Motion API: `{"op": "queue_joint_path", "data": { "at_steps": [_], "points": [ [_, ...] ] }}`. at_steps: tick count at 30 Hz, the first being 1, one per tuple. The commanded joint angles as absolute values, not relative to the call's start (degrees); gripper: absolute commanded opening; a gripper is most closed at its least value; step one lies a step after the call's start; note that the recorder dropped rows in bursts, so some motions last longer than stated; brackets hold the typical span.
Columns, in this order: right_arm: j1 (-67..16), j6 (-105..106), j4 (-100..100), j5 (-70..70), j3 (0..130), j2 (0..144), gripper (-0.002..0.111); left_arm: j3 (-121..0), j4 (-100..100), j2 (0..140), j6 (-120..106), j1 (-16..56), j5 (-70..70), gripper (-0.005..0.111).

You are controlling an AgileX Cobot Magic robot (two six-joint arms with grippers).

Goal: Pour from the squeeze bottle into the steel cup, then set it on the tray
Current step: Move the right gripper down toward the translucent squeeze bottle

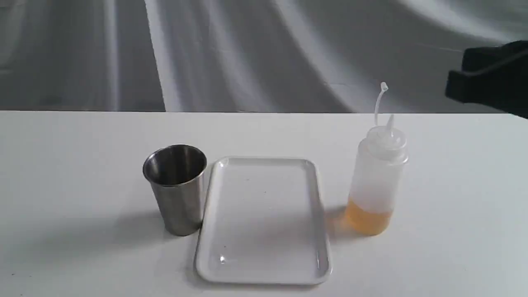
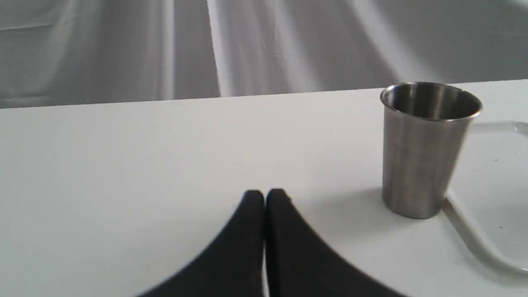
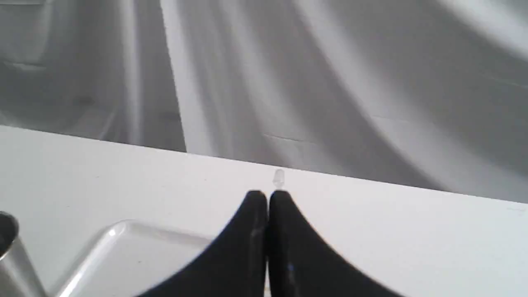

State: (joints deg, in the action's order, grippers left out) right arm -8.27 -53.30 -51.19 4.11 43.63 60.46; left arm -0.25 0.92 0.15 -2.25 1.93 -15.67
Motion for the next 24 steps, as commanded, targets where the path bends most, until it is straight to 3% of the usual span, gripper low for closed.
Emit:
{"op": "queue_joint_path", "data": {
  "at_steps": [1, 19, 24],
  "points": [
    [-9.3, -52.7, -51.9, 1.4, 41.3, 60.4, 0.0, 0.0, 0.9, 0.0, -2.1, 2.2, -15.2, 0.0],
    [-8.9, -49.2, -42.7, -8.5, 37.6, 60.4, 0.0, 0.0, 0.9, 0.0, -2.1, 2.2, -15.2, 0.0],
    [-8.5, -17.4, -10.4, -17.3, 30.9, 60.4, 0.0, 0.0, 0.9, 0.0, -2.1, 2.2, -15.2, 0.0]
  ]
}}
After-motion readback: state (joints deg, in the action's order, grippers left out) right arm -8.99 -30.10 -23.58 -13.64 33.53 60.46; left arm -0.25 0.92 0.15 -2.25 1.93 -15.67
